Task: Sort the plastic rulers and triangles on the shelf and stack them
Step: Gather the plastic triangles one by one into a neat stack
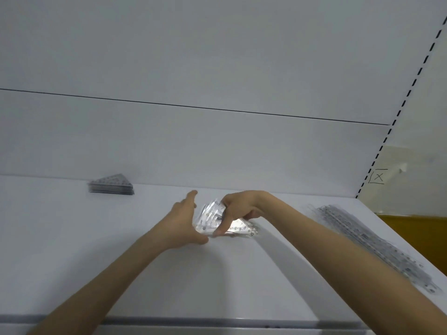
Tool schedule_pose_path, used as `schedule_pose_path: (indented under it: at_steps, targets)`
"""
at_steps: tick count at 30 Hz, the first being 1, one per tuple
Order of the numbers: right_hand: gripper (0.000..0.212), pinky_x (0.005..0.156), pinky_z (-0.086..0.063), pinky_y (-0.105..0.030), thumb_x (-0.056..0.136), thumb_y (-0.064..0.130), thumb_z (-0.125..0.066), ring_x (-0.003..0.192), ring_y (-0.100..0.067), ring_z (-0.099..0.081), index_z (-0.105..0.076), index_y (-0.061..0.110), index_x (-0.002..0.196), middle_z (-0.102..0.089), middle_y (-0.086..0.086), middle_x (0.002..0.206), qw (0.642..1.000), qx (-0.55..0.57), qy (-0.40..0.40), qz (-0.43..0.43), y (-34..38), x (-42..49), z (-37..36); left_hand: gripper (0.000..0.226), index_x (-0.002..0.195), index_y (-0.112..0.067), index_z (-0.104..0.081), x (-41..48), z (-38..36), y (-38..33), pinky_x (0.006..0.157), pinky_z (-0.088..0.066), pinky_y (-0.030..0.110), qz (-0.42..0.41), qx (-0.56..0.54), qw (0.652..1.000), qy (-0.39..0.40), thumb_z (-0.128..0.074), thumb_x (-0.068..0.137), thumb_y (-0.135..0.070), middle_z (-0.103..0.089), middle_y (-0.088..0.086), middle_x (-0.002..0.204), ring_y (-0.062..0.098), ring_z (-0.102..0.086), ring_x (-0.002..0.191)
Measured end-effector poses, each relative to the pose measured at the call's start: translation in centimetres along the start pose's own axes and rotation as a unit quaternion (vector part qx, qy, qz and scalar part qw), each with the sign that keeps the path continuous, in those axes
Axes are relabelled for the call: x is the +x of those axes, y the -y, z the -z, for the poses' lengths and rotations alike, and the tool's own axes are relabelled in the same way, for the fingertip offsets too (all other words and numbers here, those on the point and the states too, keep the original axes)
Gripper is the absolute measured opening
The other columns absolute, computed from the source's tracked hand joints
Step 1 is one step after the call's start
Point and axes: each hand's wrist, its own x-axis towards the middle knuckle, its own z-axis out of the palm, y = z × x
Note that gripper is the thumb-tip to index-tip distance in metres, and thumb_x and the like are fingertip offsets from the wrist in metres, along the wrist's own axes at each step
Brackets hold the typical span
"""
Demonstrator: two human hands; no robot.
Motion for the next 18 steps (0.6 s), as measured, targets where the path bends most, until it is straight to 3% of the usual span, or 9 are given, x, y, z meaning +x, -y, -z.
schedule_pose_path:
  at_steps: [3,6,8,11,13,16,18]
  targets:
    - [0.041,0.090,-0.050,-0.033,0.077,0.007,-0.078,0.091,-0.026,-0.063,-0.061,-0.001,0.113,-0.066,-0.011,0.096,0.999,-0.036,0.003,-0.002,0.3,0.7,-0.3,0.106,0.146,-0.014,-0.014,1.2,-1.0,-0.7,0.084,-0.046,0.027,-0.020,0.061,0.997,0.045,-0.079,0.063,-0.023,-0.047,0.002,0.125,0.019,-0.045,0.114]
    - [0.049,0.084,-0.049,-0.029,0.072,0.014,-0.083,0.086,-0.022,-0.060,-0.059,-0.002,0.112,-0.062,-0.008,0.093,0.994,-0.087,-0.069,0.018,0.3,1.1,-0.3,0.085,0.136,-0.011,-0.029,2.0,-0.8,-1.4,0.079,-0.051,0.032,-0.005,0.098,0.993,0.066,-0.075,0.066,-0.022,-0.050,0.004,0.116,0.018,-0.049,0.103]
    - [0.041,0.076,-0.047,-0.028,0.069,0.021,-0.084,0.081,-0.021,-0.059,-0.063,0.003,0.098,-0.061,-0.004,0.086,0.985,-0.136,-0.101,0.039,0.2,1.4,-0.3,0.063,0.119,-0.011,-0.039,2.3,-0.5,-1.9,0.068,-0.049,0.031,0.008,0.140,0.987,0.074,-0.074,0.067,-0.022,-0.048,0.005,0.107,0.018,-0.048,0.095]
    - [0.031,0.065,-0.040,-0.025,0.071,0.029,-0.083,0.069,-0.015,-0.053,-0.057,0.014,0.080,-0.055,0.004,0.074,0.975,-0.189,-0.107,0.053,-0.1,1.7,-0.3,0.048,0.102,-0.015,-0.039,2.5,-0.3,-2.4,0.063,-0.041,0.027,0.023,0.196,0.976,0.088,-0.073,0.069,-0.025,-0.037,0.003,0.101,0.017,-0.042,0.093]
    - [0.034,0.068,-0.041,-0.024,0.073,0.031,-0.082,0.075,-0.014,-0.054,-0.059,0.014,0.091,-0.055,0.007,0.078,0.976,-0.188,-0.092,0.058,-0.3,1.7,-0.1,0.044,0.096,-0.016,-0.041,2.7,-0.2,-2.6,0.061,-0.038,0.025,0.030,0.216,0.971,0.097,-0.073,0.069,-0.028,-0.037,0.003,0.101,0.015,-0.042,0.085]
    - [0.066,0.078,-0.039,-0.024,0.071,0.036,-0.082,0.091,-0.013,-0.053,-0.048,0.015,0.125,-0.053,0.014,0.091,0.976,-0.185,-0.096,0.055,-0.3,1.8,0.1,0.038,0.086,-0.015,-0.044,3.1,-0.1,-2.5,0.054,-0.038,0.024,0.042,0.207,0.971,0.107,-0.074,0.067,-0.026,-0.047,0.002,0.093,0.012,-0.046,0.069]
    - [0.080,0.085,-0.042,-0.025,0.069,0.041,-0.082,0.100,-0.013,-0.052,-0.042,0.017,0.134,-0.054,0.013,0.104,0.970,-0.205,-0.114,0.060,-0.4,1.8,0.1,0.041,0.091,-0.014,-0.043,3.2,0.2,-2.3,0.054,-0.040,0.025,0.052,0.192,0.975,0.102,-0.074,0.067,-0.025,-0.051,0.000,0.086,0.014,-0.050,0.069]
